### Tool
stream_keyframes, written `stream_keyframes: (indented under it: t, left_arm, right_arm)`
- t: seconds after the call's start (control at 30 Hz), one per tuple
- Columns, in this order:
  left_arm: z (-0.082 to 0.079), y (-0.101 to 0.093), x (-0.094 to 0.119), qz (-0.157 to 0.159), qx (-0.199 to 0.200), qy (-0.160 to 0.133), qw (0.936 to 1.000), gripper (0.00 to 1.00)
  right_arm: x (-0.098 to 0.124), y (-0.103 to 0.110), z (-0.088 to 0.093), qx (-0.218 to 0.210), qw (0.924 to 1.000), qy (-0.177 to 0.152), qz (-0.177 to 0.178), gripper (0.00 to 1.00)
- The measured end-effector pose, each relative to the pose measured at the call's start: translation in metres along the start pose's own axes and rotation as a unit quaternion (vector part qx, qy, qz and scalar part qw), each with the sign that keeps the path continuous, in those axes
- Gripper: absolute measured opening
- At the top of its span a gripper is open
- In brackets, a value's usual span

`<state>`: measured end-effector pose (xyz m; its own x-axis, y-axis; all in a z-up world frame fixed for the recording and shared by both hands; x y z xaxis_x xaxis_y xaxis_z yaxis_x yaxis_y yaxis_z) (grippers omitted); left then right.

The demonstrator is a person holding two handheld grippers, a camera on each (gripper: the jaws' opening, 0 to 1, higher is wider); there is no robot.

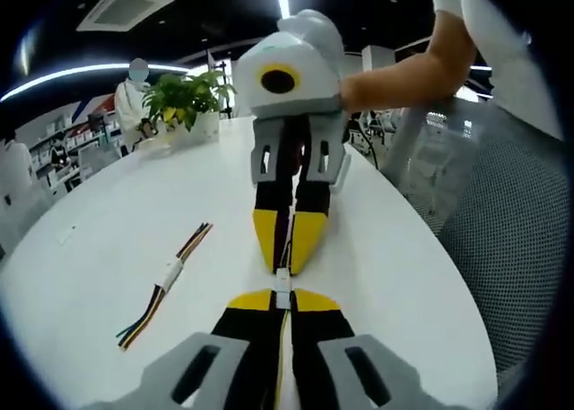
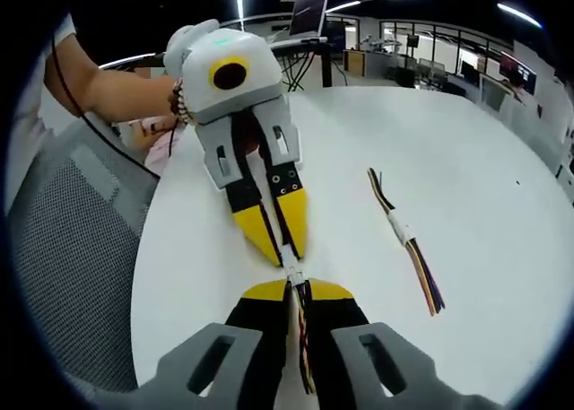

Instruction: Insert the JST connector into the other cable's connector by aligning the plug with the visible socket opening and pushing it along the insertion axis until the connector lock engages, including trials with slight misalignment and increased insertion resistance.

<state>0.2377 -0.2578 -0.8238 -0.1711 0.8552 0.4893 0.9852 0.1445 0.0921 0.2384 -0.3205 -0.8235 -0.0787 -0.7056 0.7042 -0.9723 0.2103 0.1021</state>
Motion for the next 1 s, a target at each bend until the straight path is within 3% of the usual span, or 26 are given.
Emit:
stream_keyframes:
  t: [0.67,0.7,0.73,0.77,0.8,0.87,1.0]
  left_arm:
    - [0.001,0.001,-0.001,-0.001,-0.012,-0.003,0.9999,0.00]
    - [0.000,0.001,-0.002,0.000,-0.015,-0.004,0.9999,0.00]
    - [0.001,-0.005,-0.004,0.013,-0.011,-0.003,0.9999,0.00]
    - [0.002,-0.001,-0.005,0.001,-0.015,-0.004,0.9999,0.00]
    - [0.003,-0.002,-0.007,0.002,-0.014,-0.002,0.9999,0.00]
    - [0.005,-0.001,-0.007,0.002,-0.013,-0.004,0.9999,0.00]
    - [0.006,-0.001,-0.009,-0.001,-0.009,-0.003,1.0000,0.00]
  right_arm:
    - [-0.004,0.001,-0.002,-0.012,0.9999,-0.007,0.002,0.02]
    - [-0.008,0.007,-0.009,-0.025,0.9992,-0.029,-0.015,0.02]
    - [-0.009,0.013,-0.012,-0.027,0.9986,-0.029,-0.034,0.02]
    - [-0.007,0.005,-0.011,0.020,0.9996,-0.017,-0.011,0.02]
    - [-0.007,0.005,-0.011,0.028,0.9995,-0.014,-0.006,0.02]
    - [-0.005,0.006,-0.010,0.008,0.9998,-0.018,-0.009,0.02]
    - [-0.005,0.006,-0.010,0.009,0.9998,-0.019,-0.009,0.02]
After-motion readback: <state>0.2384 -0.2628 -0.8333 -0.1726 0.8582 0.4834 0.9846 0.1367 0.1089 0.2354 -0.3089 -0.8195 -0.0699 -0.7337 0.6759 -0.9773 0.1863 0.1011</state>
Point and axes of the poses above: the point that each gripper's makers call its tool centre point, and the gripper's own axes: x roughly backward along the fingers, y roughly to its left, z roughly out of its underside, the point moved 4 cm from there along x, roughly backward along the fingers, and after that the axes turned 1 degree about -x, right-handed, at the moved point
